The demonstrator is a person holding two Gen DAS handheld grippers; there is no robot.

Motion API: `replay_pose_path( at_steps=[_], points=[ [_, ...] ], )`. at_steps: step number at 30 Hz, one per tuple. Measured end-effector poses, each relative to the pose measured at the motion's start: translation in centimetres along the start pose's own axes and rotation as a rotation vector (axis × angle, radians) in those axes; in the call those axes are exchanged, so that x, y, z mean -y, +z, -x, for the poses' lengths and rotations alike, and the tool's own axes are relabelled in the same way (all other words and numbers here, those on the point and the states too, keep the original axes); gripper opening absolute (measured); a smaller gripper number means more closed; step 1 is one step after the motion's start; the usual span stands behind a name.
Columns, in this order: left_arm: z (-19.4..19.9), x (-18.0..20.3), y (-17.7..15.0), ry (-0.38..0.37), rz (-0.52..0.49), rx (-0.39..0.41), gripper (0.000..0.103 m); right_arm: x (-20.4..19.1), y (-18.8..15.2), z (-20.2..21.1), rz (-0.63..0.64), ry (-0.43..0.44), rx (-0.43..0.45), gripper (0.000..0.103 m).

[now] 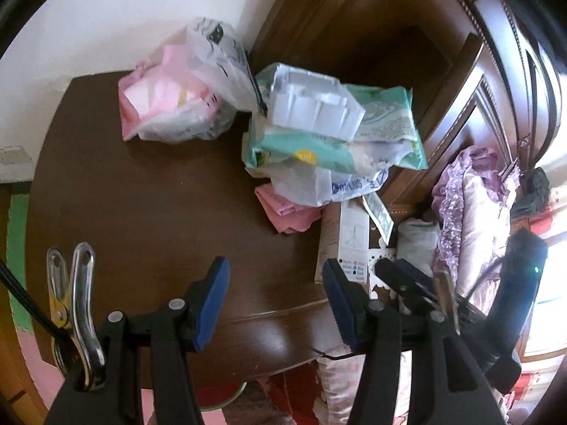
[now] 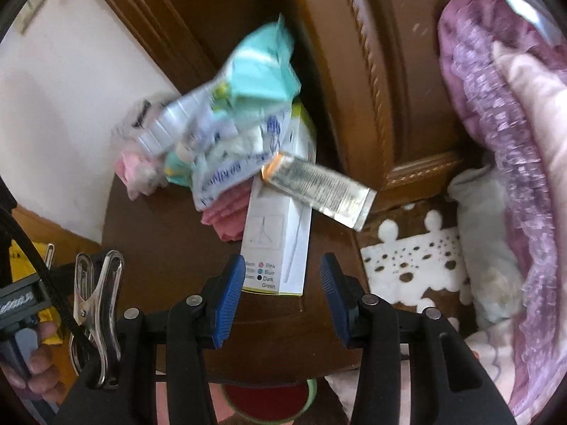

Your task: Collect trash

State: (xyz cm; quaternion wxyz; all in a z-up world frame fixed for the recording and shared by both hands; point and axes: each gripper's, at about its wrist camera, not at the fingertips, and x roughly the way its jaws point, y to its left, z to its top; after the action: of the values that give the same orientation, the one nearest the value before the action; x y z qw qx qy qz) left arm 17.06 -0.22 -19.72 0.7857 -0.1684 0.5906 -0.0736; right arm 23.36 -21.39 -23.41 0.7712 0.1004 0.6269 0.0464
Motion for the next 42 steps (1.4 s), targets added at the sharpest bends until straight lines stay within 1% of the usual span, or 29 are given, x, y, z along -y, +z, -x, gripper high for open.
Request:
replay_pose_path(
  at_steps=[3,7,10,12,14,17,20,22,23,25,28,33,34,36,39,42],
  points=[
    [-1.0,0.1,-0.7,0.006,0.010,-0.019,0.057,-0.4,0.1,-1.4,0.017,0.004,-0.024,0.047],
    [-1.8,-0.1,-1.3,0.023,0.022,-0.034,0.057,-1.1,0.4,-3.0,0.051,-0.016,-0.045,0.048],
    [-1.9,-0.1,-1.4,0.020,0.030,-0.033,0.057,-0.6,0.8,-2.1,0.056,0.000,-0.006,0.048],
    [-2.0,0.3,-1.5,0.019,0.022,-0.033,0.057,0.2,1.0,-1.2,0.062,-0.009,0.020,0.048],
    [-2.0,0.7,-1.3,0.013,0.026,-0.024,0.057,1.2,1.4,-0.6,0.082,-0.037,0.030,0.048],
    [-2.3,1.1,-1.0,0.009,0.038,-0.018,0.058,3.5,1.8,-0.9,0.081,-0.075,0.006,0.048],
    [-2.8,1.4,-0.7,0.016,0.048,-0.019,0.058,5.9,2.3,-1.8,0.054,-0.069,-0.024,0.050],
    [-3.0,1.5,-0.6,0.019,0.054,-0.018,0.058,6.6,2.6,-2.8,0.044,-0.047,-0.046,0.050],
    [-3.1,1.6,-0.5,0.020,0.056,-0.017,0.058,7.2,2.8,-3.3,0.025,-0.020,-0.056,0.050],
    [-3.2,1.6,-0.4,0.023,0.061,-0.016,0.058,8.2,3.3,-4.0,-0.039,0.057,-0.065,0.050],
    [-3.5,1.5,-0.2,0.030,0.071,-0.016,0.058,8.8,4.2,-4.6,-0.097,0.159,-0.057,0.050],
    [-3.9,1.6,0.0,0.030,0.079,-0.021,0.057,9.1,5.4,-5.8,-0.143,0.245,-0.068,0.049],
    [-3.9,1.7,-0.1,0.025,0.076,-0.023,0.057,9.3,5.5,-5.8,-0.155,0.262,-0.063,0.046],
    [-4.1,2.1,-0.2,0.018,0.068,-0.028,0.057,9.6,5.6,-5.7,-0.174,0.285,-0.053,0.032],
    [-4.4,3.0,-0.1,0.000,0.045,-0.029,0.058,9.8,5.7,-5.2,-0.169,0.296,-0.042,0.018],
    [-5.0,4.3,0.0,-0.025,0.012,-0.036,0.058,10.6,5.5,-4.3,-0.156,0.300,-0.037,0.011]
  ],
)
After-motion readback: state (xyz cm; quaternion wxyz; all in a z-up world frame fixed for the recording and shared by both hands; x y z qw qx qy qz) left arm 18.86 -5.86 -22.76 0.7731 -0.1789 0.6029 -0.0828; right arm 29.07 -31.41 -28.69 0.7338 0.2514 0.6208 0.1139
